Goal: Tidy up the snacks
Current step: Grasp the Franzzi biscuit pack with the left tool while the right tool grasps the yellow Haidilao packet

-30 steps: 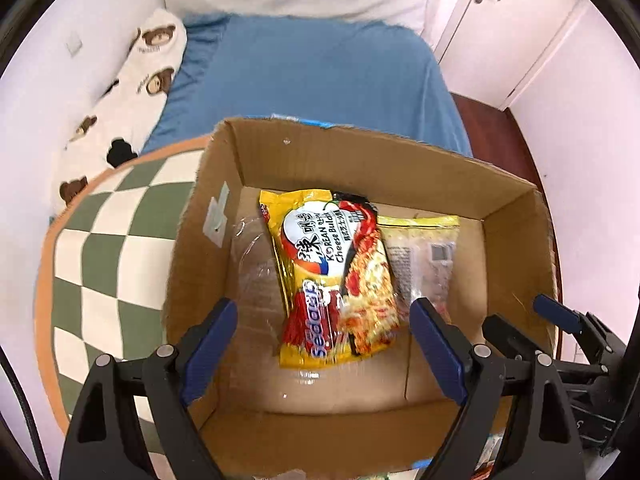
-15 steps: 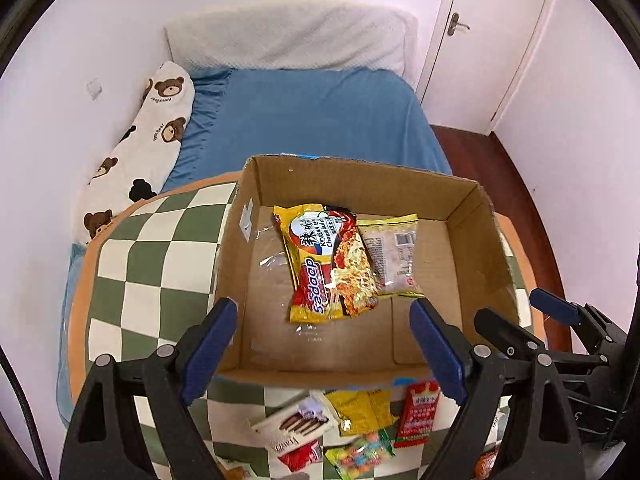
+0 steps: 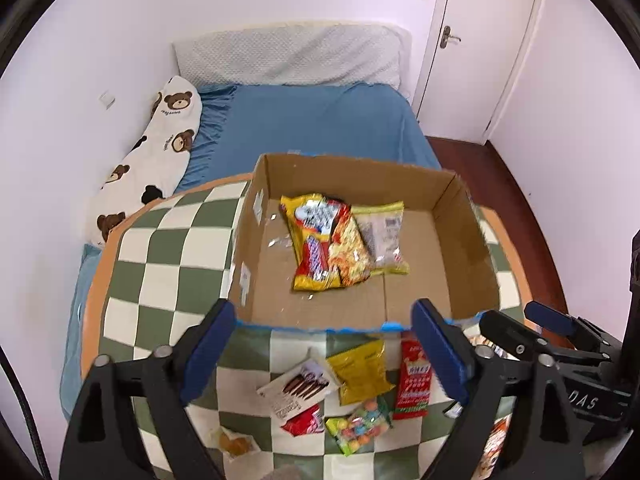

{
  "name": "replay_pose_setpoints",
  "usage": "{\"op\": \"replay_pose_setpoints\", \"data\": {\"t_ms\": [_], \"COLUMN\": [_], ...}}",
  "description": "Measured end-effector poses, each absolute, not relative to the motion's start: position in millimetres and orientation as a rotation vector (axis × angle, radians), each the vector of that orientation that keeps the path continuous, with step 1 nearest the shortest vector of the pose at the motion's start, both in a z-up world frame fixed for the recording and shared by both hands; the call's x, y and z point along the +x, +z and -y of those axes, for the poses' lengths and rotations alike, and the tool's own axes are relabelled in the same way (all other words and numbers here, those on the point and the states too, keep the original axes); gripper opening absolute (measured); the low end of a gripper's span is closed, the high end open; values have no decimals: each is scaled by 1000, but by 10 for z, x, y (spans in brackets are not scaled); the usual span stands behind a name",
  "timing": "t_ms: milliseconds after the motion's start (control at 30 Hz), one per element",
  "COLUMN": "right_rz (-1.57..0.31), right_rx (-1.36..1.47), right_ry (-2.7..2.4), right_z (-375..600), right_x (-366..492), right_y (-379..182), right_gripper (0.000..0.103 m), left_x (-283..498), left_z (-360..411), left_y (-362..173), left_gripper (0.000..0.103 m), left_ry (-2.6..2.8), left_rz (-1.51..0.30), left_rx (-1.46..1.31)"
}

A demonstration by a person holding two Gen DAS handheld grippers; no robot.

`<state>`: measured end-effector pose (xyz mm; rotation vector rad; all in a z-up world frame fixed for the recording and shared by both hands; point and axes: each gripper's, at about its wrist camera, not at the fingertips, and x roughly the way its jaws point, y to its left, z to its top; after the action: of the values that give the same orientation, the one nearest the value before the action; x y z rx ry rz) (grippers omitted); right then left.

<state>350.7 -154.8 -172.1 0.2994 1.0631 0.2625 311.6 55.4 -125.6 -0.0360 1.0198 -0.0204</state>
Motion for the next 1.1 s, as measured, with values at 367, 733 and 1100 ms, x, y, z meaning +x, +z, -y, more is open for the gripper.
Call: {"op": "replay_pose_setpoints", "data": {"t_ms": [367, 733, 1100], "right_rz": [-1266, -1429, -1455], "right_rx": [398, 424, 396], "right_ry": [277, 214, 118], "right_z": [1555, 1540, 1646], "right_x": [3193, 3136, 3169], "right_y": [-2691, -3555, -3824], "right_gripper": [97, 94, 85], "left_x": [2920, 3061, 2944], "left_z": [-583, -179, -1123], "left_y": [-2430, -3795, -3770], "left_gripper": [100, 88, 63], "left_ry": [-18, -166, 111], "left_rz": [-1182, -1400, -1560], "left_rx": [167, 669, -108]}}
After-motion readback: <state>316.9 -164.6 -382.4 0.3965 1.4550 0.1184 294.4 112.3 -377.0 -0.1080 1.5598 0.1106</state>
